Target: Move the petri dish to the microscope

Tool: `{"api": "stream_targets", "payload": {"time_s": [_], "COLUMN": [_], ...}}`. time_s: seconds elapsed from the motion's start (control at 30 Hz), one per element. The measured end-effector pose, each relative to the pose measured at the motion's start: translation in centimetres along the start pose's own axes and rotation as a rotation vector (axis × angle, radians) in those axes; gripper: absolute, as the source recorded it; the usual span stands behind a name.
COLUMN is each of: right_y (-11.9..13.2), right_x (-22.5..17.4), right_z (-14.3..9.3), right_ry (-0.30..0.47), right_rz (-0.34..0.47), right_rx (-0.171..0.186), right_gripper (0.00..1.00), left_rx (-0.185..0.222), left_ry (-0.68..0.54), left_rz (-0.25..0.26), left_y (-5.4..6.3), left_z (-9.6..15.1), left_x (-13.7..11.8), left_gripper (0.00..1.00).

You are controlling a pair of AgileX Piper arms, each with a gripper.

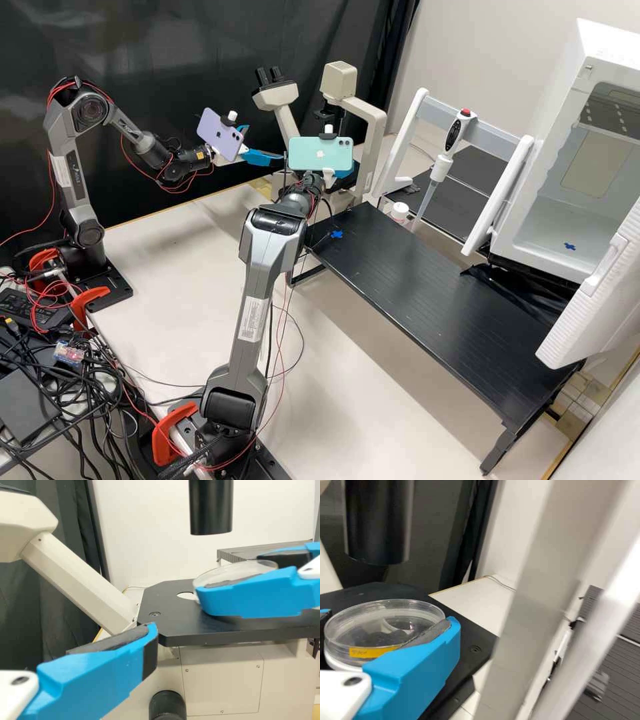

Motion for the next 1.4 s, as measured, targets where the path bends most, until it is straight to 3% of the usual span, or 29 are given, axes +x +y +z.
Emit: {"api": "stream_targets", "payload": {"time_s": [0.37,0.8,0.83,1.03,1.4], "right_y": [-0.3,-0.6,-0.6,-0.8,-0.9], "right_x": [0.9,2.3,2.3,2.5,2.5], "right_z": [-0.5,-0.1,-0.1,0.0,0.0], "right_ry": [0.008,-0.032,-0.032,-0.023,0.003], "right_rz": [-0.013,-0.017,-0.020,-0.035,-0.062], "right_rx": [-0.033,-0.018,-0.021,-0.037,-0.035], "right_gripper": [0.00,0.00,1.00,1.00,1.00], "left_rx": [0.000,0.000,0.000,0.000,0.000], "left_ry": [0.000,0.000,0.000,0.000,0.000], "left_rz": [0.000,0.000,0.000,0.000,0.000], "left_y": [0.0,0.0,0.0,0.0,0.0], "left_z": [0.0,0.0,0.0,0.0,0.0], "left_x": [0.0,0.0,0.0,0.0,0.0], "left_gripper": [1.00,1.00,1.00,1.00,1.00]}}
